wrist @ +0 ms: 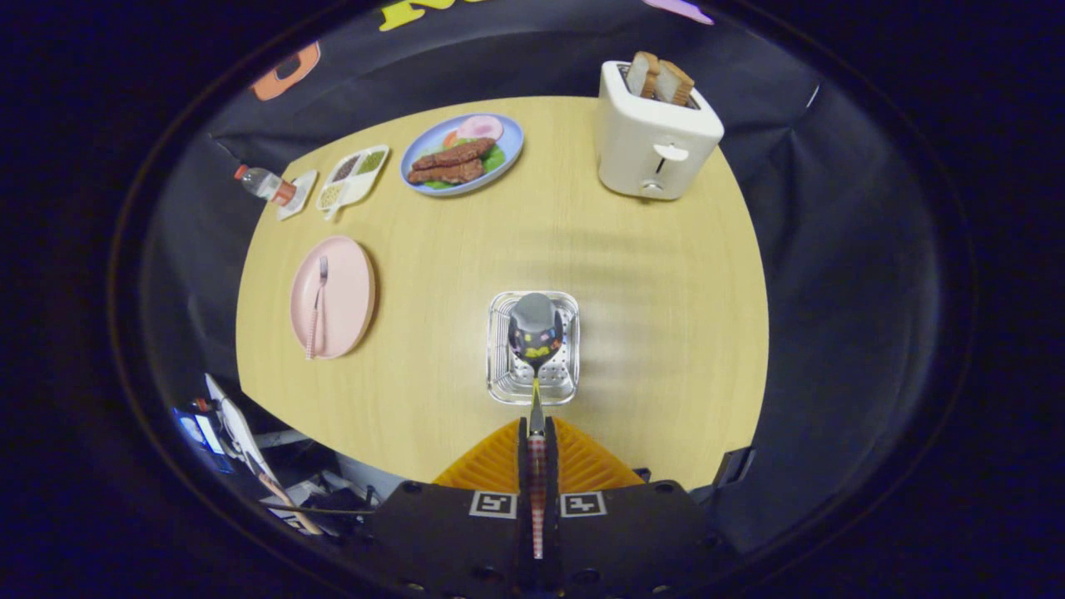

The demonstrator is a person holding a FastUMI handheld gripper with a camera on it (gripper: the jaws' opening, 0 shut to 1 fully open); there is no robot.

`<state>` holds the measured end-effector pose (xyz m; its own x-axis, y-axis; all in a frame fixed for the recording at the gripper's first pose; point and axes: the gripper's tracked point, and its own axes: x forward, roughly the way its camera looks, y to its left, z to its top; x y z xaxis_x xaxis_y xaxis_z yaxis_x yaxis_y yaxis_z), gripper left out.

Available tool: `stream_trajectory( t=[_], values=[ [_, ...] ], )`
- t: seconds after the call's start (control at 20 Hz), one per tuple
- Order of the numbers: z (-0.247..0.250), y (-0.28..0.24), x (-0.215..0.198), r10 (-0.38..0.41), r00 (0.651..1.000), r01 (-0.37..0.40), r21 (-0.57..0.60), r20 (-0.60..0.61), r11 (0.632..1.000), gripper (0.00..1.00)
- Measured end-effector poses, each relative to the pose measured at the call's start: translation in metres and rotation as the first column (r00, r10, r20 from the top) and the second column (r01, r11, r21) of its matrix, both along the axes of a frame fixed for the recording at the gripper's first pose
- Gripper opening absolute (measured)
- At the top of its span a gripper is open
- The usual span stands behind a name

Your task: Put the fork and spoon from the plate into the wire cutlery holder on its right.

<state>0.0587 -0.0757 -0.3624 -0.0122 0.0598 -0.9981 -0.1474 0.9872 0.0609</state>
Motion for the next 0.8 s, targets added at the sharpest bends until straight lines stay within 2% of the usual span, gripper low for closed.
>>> stream_trajectory(
  t=[0.25,0.5,0.8],
  values=[
    [-0.014,0.006,0.007,-0.005,0.997,0.003,-0.026,-0.077,1.000,0.04],
    [-0.030,0.009,0.002,-0.024,0.980,0.019,-0.027,-0.198,0.999,0.04],
    [-0.043,0.011,0.011,-0.033,0.968,0.022,-0.044,-0.250,0.999,0.04]
  ],
)
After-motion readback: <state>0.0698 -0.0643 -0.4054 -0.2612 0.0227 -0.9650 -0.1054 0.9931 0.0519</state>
